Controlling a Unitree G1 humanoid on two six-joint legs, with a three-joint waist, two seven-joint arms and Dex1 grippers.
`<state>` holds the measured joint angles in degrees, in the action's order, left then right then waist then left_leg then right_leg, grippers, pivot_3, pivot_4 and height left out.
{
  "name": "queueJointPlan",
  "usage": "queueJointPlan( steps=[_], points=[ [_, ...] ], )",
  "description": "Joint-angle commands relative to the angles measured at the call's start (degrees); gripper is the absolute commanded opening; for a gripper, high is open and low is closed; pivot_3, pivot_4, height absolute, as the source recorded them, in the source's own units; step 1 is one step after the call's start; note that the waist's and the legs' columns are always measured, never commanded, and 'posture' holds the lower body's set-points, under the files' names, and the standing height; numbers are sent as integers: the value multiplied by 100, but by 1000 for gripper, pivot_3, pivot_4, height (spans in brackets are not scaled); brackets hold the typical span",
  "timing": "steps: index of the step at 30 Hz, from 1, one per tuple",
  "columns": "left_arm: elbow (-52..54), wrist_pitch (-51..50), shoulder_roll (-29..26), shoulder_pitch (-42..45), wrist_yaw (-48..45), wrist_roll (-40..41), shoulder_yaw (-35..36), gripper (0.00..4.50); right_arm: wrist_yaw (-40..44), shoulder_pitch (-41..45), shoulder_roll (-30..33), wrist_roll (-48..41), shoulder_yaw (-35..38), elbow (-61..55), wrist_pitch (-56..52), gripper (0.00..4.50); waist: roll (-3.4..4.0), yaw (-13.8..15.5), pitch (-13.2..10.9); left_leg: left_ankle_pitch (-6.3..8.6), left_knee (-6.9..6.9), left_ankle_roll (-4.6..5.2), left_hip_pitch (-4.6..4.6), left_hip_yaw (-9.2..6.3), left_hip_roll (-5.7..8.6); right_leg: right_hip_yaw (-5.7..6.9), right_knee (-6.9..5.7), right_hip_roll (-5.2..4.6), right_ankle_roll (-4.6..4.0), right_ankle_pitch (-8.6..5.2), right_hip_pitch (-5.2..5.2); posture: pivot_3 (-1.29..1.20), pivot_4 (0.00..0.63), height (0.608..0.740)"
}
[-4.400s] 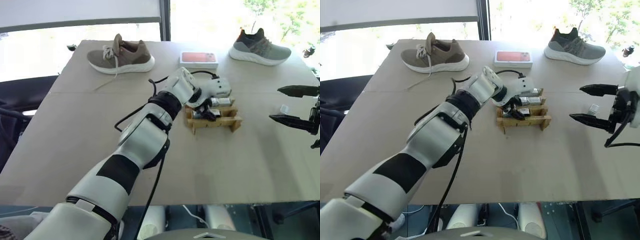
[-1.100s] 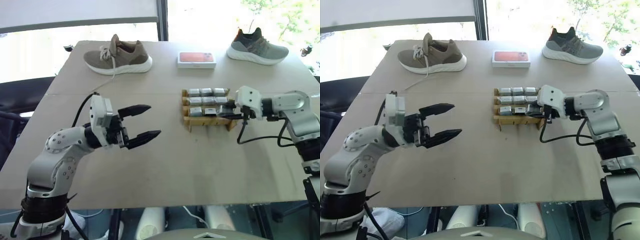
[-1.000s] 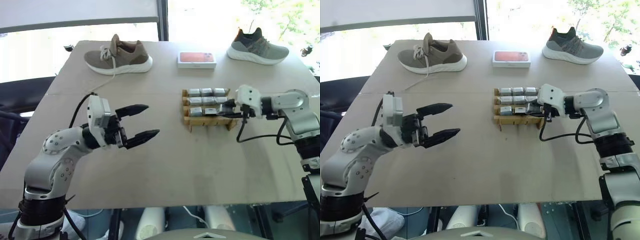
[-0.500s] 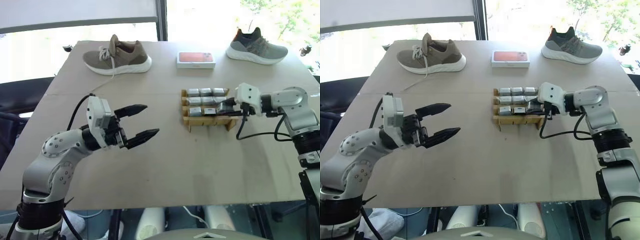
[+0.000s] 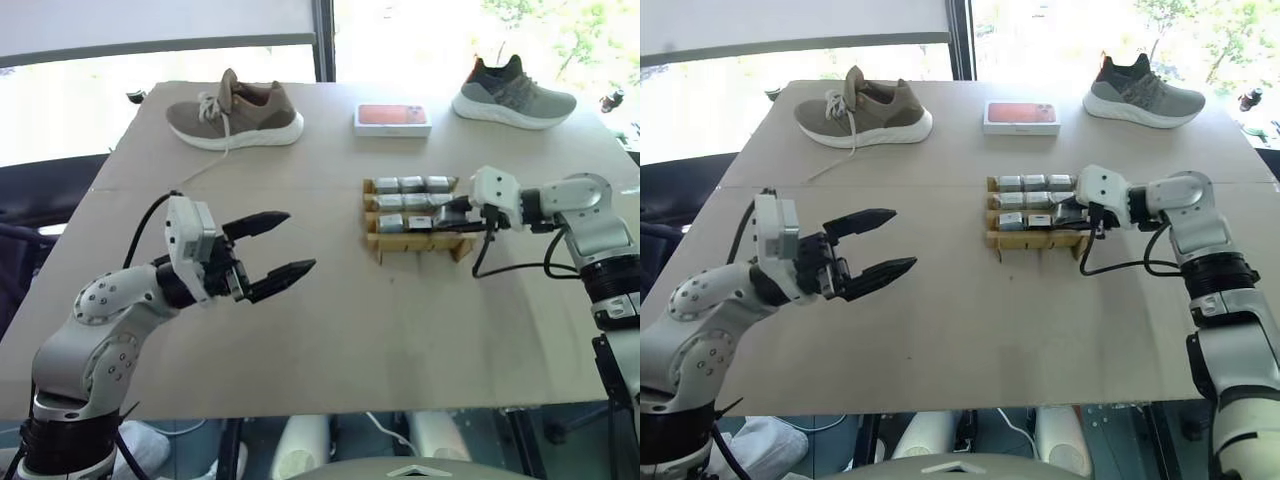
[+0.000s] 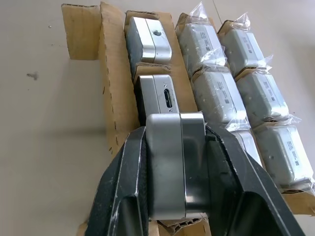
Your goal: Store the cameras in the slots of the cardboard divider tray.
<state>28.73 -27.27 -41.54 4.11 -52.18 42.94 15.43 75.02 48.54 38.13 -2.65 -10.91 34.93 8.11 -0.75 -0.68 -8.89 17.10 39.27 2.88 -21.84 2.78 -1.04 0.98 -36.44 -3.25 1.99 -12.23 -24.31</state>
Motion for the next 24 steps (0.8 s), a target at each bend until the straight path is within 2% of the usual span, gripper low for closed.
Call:
queueJointPlan(
  steps=[1, 16, 24],
  points=[
    [275, 17, -91, -59, 54, 103, 203, 4500, 85, 203, 11, 144, -32, 348, 288, 864, 0, 1, 0, 0, 0, 0, 2, 0, 0, 0, 0, 0, 0, 0, 1, 0, 150, 740],
    [538, 47, -104, -604, 187, 153, 538, 4500, 635, 705, -350, 479, -268, 1602, 928, 864, 2, -14, -1, 0, -4, -1, 1, -2, 2, 11, 4, -31, -1, 0, 2, 0, 150, 740],
    [695, 172, -142, -1438, -50, 198, 1043, 4500, 697, 910, -452, 552, -202, 2006, 1083, 864, 3, -30, -1, 0, -7, -2, 5, -2, 1, 15, 4, -35, -3, -1, 4, 0, 150, 740]
  ],
)
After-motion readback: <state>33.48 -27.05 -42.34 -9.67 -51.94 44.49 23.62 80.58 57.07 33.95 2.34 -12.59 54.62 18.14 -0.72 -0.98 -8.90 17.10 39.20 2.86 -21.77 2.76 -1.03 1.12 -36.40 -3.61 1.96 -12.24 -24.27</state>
